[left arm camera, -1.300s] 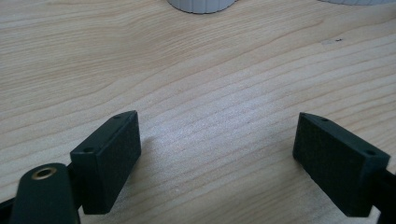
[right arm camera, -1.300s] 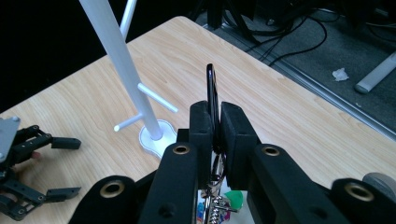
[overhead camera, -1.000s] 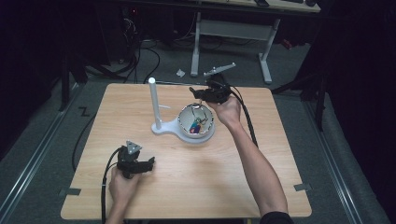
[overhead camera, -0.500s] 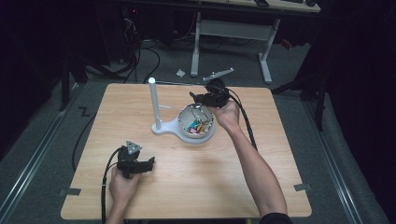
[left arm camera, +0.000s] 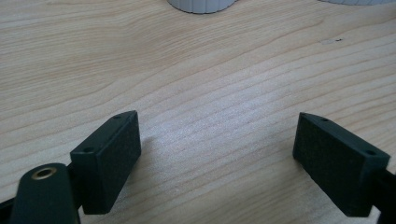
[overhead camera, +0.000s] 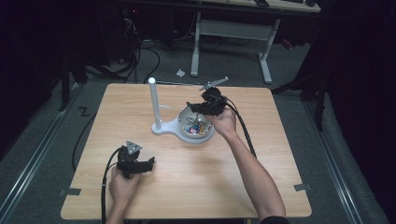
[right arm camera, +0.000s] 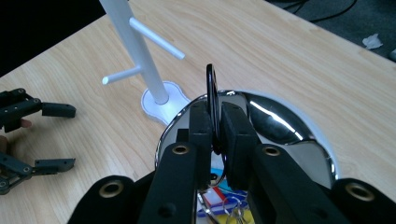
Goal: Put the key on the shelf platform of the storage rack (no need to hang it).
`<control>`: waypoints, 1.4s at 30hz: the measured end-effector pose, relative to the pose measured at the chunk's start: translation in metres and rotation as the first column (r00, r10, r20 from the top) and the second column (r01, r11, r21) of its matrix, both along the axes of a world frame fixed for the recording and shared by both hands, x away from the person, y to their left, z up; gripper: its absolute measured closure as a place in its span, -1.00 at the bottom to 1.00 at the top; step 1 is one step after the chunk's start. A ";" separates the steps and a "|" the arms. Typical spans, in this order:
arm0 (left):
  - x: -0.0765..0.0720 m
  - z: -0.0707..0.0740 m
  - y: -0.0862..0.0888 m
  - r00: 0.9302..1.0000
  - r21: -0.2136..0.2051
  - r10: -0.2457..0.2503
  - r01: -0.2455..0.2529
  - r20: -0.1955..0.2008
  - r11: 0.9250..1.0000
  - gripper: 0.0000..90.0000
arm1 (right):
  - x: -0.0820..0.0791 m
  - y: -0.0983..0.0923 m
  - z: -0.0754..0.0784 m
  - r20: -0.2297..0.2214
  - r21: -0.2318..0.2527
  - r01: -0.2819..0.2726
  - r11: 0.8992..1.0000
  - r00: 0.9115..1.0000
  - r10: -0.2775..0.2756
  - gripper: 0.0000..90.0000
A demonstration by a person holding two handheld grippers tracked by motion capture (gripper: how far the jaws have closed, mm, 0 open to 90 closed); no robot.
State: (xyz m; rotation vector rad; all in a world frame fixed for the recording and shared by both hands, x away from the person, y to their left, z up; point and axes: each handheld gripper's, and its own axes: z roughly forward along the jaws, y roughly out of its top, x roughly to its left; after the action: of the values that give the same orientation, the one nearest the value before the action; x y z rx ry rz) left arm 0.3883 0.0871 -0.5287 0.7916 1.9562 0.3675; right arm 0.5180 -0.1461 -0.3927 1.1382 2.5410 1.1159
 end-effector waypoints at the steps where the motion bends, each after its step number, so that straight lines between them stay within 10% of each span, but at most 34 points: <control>1: 0.000 0.001 -0.001 1.000 -0.012 0.008 -0.008 -0.005 1.000 -0.66 | 0.000 0.000 -0.001 -0.002 0.000 0.000 1.000 1.000 0.000 0.86; 23: 0.000 0.000 0.000 1.000 0.000 0.005 -0.005 -0.001 1.000 -0.66 | -0.004 -0.006 -0.051 -0.098 -0.037 0.019 0.999 0.995 -0.022 0.85; 42: 0.000 0.000 -0.001 1.000 -0.006 0.009 -0.009 -0.004 1.000 -0.66 | -0.014 -0.014 -0.048 -0.030 -0.023 0.059 0.998 0.998 -0.060 0.36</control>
State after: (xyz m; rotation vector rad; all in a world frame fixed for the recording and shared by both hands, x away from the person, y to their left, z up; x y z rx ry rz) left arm 0.3885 0.0864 -0.5285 0.7806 1.9636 0.3652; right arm 0.5038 -0.1597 -0.4405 1.2268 2.5180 1.0619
